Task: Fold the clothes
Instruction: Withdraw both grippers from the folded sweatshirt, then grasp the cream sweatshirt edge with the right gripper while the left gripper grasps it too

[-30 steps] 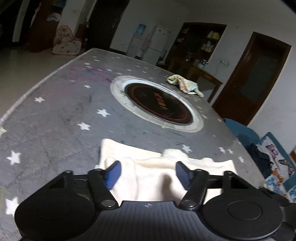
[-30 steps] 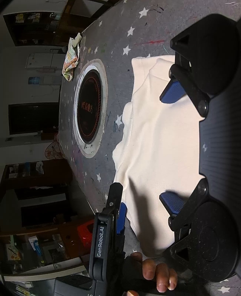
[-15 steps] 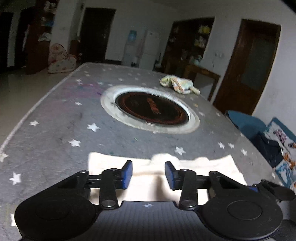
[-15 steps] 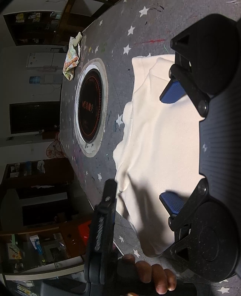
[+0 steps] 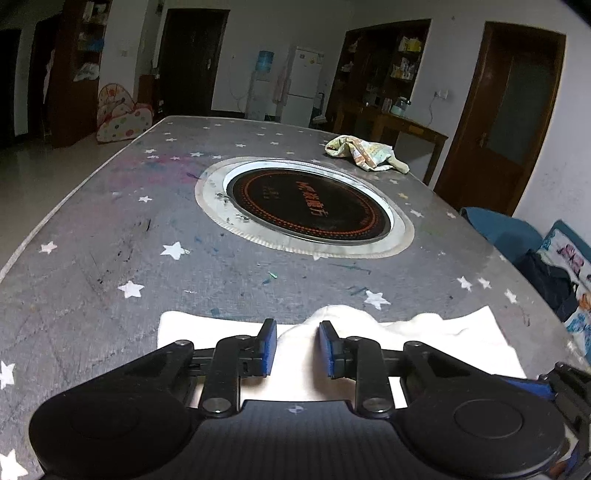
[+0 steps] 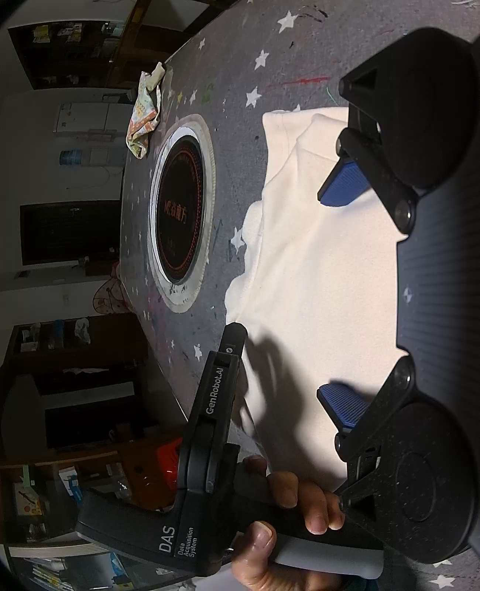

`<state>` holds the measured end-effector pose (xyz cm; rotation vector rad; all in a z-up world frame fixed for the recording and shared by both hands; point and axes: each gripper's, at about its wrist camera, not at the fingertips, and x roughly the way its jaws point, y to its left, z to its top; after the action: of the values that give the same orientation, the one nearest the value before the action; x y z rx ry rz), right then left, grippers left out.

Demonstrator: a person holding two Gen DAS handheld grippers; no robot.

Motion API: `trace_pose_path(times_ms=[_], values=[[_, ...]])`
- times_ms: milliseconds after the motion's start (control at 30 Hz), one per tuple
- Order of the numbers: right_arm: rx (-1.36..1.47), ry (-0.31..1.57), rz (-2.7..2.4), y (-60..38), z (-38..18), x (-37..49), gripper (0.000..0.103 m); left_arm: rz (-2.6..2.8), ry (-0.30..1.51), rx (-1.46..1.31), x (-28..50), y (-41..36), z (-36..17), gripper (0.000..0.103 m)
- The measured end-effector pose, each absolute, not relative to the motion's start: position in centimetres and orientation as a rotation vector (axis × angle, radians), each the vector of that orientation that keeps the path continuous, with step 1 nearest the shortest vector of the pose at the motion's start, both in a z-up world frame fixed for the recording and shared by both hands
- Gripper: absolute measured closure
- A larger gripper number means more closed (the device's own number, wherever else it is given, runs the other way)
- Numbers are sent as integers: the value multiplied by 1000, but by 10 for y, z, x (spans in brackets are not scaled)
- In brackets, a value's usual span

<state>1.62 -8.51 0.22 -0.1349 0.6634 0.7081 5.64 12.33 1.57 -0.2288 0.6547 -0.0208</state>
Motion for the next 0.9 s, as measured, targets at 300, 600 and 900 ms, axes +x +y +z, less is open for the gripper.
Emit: trace_pose_path(times_ms=[300, 600, 900], values=[[-143, 657, 702, -84, 13, 14, 0, -33, 617, -280, 21, 137, 43, 46], [-152, 688, 707, -80, 9, 10, 0, 30, 652, -279, -17, 148, 35, 21], [-223, 616, 765, -67, 35, -13, 2, 97, 626, -351, -32, 181, 42, 4]])
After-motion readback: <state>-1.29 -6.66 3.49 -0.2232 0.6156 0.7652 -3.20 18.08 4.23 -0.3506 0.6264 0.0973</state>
